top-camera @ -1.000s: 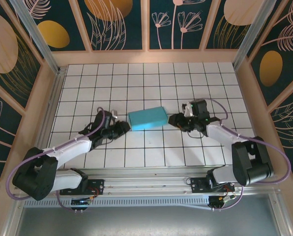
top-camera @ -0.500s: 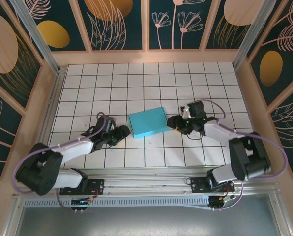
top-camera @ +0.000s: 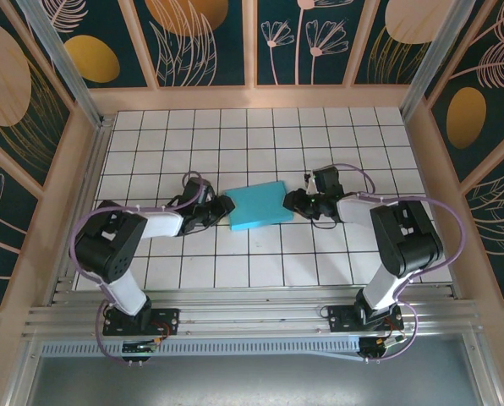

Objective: Fold the paper box

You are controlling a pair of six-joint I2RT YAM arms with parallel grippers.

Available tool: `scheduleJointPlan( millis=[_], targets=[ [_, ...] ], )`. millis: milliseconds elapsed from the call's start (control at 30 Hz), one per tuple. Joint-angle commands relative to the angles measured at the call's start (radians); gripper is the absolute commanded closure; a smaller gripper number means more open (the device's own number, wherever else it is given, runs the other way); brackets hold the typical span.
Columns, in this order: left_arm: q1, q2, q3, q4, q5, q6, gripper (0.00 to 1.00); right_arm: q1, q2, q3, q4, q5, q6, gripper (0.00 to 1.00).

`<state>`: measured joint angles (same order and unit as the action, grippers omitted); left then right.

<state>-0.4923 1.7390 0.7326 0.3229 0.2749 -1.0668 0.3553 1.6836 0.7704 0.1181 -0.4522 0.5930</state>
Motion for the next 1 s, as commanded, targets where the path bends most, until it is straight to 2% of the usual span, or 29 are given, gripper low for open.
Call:
scheduleJointPlan(
  millis=[0,100,300,433,500,533,667,800,900,967],
  targets=[
    [-0.012,0.096,0.089,0.035,0.020,0.002,0.66,0.023,0.054,0.032,0.136,-0.004,0.109,0.64],
    [0.010,0.184,0.195,0.037,0.016,0.018,0.67,0.018,0.130,0.112,0.164,0.010,0.125,0.65],
    [0.075,0.365,0.462,0.008,-0.015,0.073,0.67,-0.015,0.364,0.395,0.135,0.044,0.095,0.66],
    [0.109,0.461,0.609,-0.040,-0.034,0.109,0.63,-0.041,0.496,0.599,0.086,0.023,0.104,0.66],
    [0.126,0.490,0.658,-0.034,-0.007,0.118,0.58,-0.044,0.512,0.650,0.065,0.013,0.104,0.61],
    [0.133,0.491,0.674,-0.039,-0.003,0.124,0.56,-0.047,0.503,0.664,0.056,0.002,0.103,0.56],
    [0.143,0.382,0.639,-0.054,-0.052,0.221,0.42,-0.076,0.353,0.611,0.056,-0.040,0.076,0.37],
    [0.151,0.178,0.535,-0.092,-0.156,0.343,0.33,-0.159,0.105,0.443,0.045,-0.028,-0.029,0.29],
    [0.152,-0.053,0.365,-0.089,-0.290,0.466,0.33,-0.247,-0.066,0.274,0.028,0.098,-0.155,0.26],
    [0.151,-0.219,0.199,-0.021,-0.348,0.587,0.24,-0.312,-0.154,0.160,0.045,0.197,-0.219,0.25]
  ],
)
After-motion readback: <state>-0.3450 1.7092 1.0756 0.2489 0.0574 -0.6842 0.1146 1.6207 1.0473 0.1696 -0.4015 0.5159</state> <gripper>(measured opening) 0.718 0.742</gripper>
